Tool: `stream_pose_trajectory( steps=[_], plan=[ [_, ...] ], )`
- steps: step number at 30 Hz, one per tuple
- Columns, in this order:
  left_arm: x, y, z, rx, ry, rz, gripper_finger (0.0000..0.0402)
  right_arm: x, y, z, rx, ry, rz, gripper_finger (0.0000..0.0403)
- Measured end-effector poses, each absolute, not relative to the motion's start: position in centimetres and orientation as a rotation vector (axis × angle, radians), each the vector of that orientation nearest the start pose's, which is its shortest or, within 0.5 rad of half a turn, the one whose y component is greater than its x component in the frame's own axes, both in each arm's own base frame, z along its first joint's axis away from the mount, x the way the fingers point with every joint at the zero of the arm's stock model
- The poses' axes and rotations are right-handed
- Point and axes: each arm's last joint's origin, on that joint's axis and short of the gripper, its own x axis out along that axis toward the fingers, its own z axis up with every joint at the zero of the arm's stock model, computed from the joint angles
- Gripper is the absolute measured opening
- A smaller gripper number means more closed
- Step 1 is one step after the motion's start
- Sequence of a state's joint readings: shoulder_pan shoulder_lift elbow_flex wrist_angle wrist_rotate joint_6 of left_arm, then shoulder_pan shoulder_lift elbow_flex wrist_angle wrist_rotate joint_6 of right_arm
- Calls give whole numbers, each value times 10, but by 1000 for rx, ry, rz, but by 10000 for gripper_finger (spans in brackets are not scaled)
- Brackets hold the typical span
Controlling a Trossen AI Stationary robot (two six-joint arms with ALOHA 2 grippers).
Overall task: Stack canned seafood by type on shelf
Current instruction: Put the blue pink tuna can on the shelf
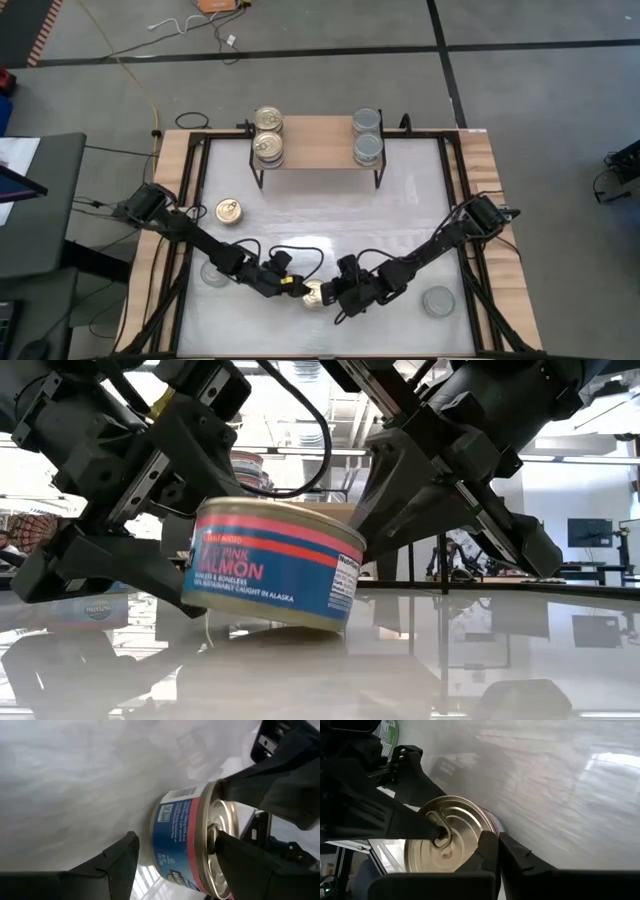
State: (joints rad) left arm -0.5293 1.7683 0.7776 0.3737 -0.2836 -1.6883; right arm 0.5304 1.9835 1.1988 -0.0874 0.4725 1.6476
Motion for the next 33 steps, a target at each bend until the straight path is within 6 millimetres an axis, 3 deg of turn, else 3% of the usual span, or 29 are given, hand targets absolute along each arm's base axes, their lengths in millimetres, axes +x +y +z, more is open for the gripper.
stream_pose_trajectory(
  steps=[20,33],
  plan=[
    [293,-171,142,-1642,643,217,249,352,194,143,1132,598,-551,24],
    [289,-175,139,-1658,624,273,249,350,196,142,1107,611,-543,23]
  ],
)
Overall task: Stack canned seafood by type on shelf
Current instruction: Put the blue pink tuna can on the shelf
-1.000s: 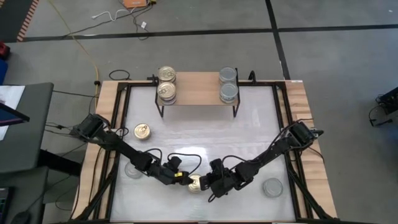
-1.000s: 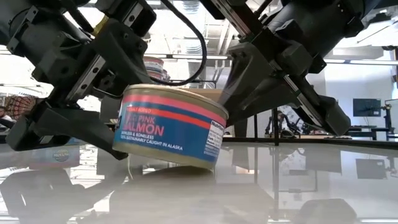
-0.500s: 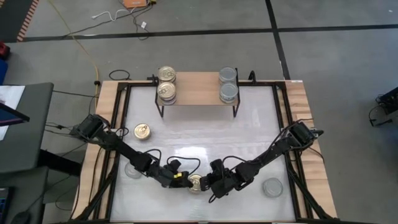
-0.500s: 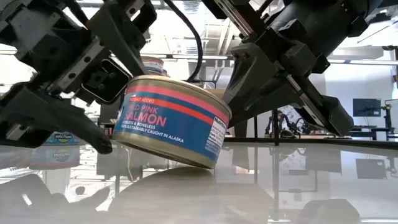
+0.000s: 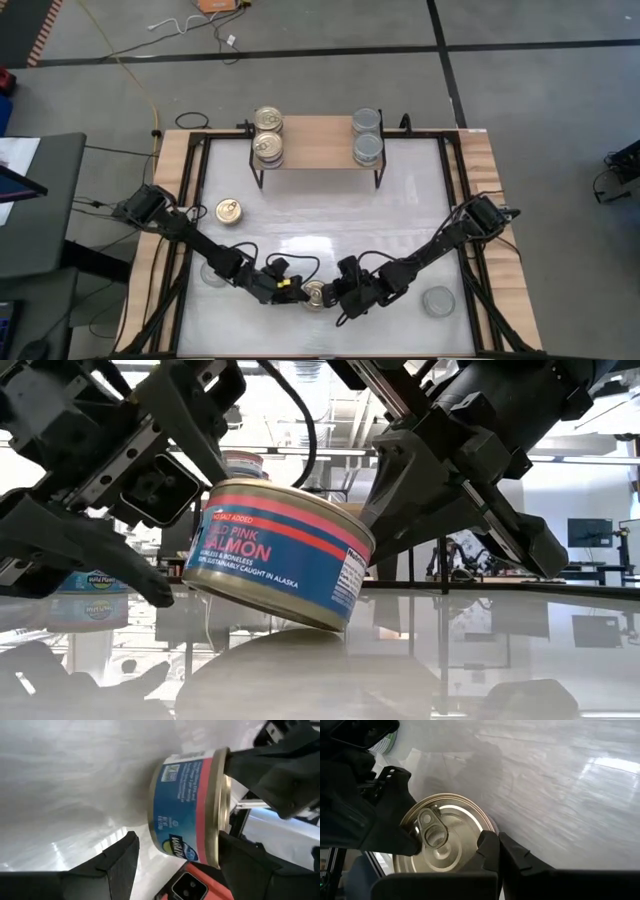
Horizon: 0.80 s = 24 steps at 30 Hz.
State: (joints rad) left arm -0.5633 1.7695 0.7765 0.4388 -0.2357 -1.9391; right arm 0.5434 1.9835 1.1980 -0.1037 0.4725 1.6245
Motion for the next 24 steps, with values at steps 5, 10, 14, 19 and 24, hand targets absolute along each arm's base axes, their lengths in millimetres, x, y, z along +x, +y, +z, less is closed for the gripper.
stream_pose_trajectory(
  steps=[5,10,14,19,24],
  plan=[
    [287,-177,139,-1670,592,296,249,350,196,142,1105,611,-543,22],
    [289,-177,142,-1686,542,283,249,349,197,142,1104,613,-540,23],
    [289,-177,143,-1693,530,278,249,348,198,142,1102,614,-539,23],
    [288,-178,141,-1698,541,298,249,349,198,142,1104,613,-536,23],
    [284,-181,139,-1697,561,316,249,349,198,142,1107,610,-534,24]
  ],
)
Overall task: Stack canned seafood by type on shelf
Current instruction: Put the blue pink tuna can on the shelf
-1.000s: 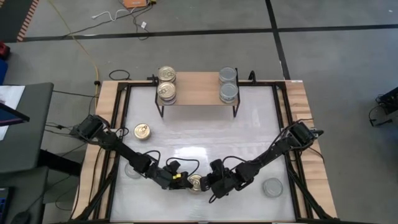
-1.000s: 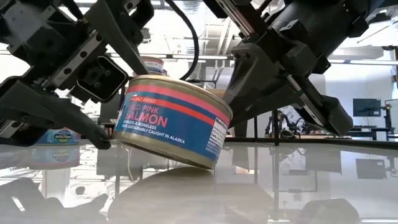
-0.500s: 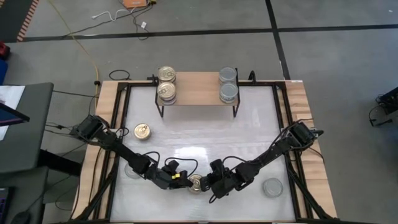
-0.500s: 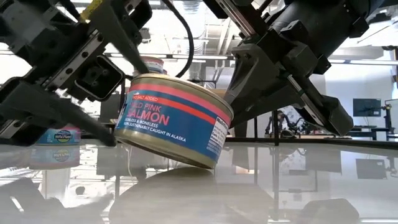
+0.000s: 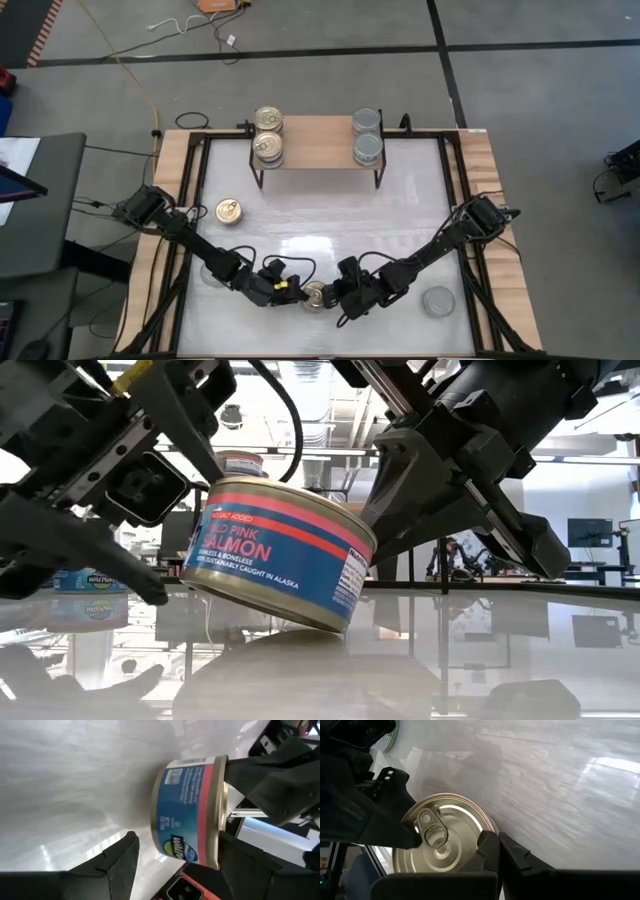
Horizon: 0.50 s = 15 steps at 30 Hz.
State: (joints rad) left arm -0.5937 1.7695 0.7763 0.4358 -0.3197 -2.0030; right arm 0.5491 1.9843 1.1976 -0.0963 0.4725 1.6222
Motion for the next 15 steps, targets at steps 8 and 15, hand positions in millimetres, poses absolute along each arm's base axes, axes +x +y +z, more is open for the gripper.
stream_pose_trajectory(
  steps=[8,15],
  plan=[
    [284,-180,140,-1695,488,350,249,349,198,142,1109,609,-532,24],
    [286,-186,129,-1711,510,338,249,349,198,142,1109,609,-532,24]
  ],
)
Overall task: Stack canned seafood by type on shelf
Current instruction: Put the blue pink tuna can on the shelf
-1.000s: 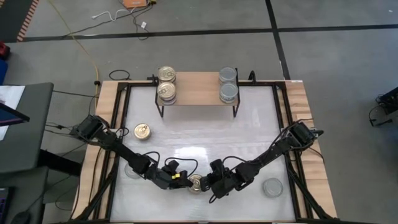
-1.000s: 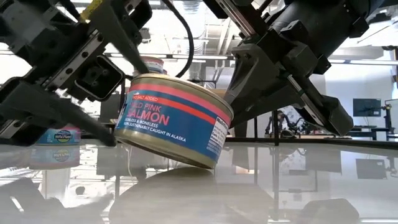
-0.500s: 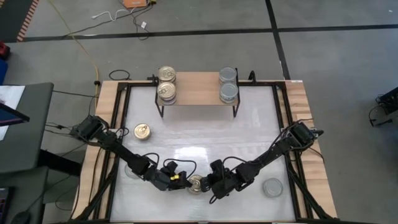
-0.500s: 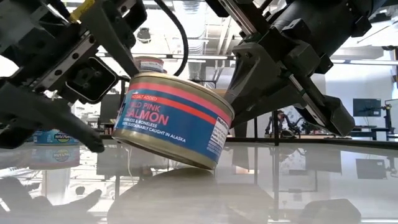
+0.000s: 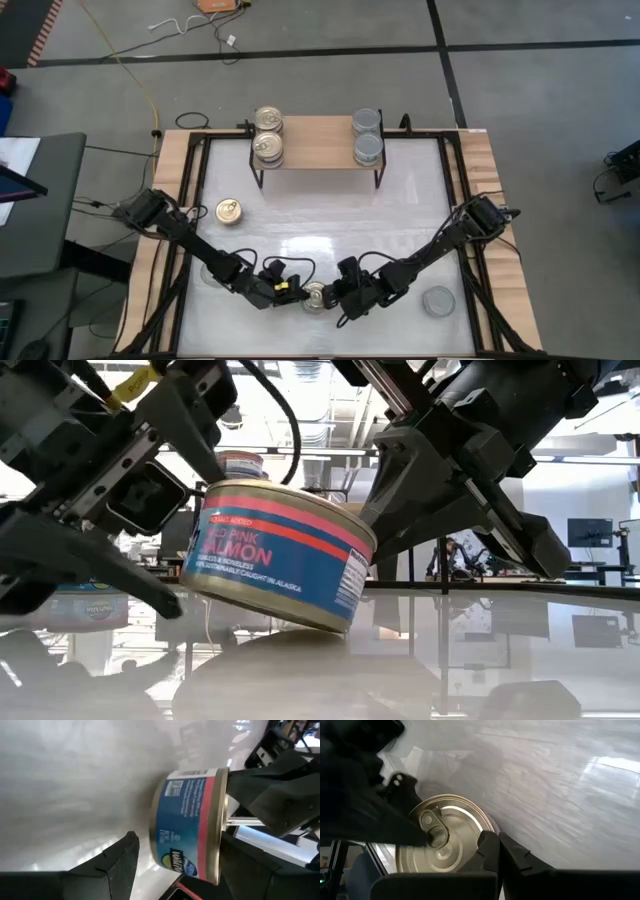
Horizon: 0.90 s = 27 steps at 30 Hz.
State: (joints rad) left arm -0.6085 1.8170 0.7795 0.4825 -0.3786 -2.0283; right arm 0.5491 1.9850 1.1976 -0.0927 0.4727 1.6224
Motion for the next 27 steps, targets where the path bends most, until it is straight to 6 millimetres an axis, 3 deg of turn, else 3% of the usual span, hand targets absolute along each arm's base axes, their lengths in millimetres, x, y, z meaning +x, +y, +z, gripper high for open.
stream_pose_trajectory(
  steps=[6,15,23,27],
  plan=[
    [300,-200,121,-1762,489,246,249,349,198,142,1108,610,-536,24],
    [301,-197,121,-1756,477,253,248,347,201,142,1105,612,-529,24],
    [303,-195,120,-1744,473,263,187,345,205,141,1097,618,-519,24],
    [303,-194,120,-1743,466,268,186,345,205,141,1098,617,-518,24]
  ],
)
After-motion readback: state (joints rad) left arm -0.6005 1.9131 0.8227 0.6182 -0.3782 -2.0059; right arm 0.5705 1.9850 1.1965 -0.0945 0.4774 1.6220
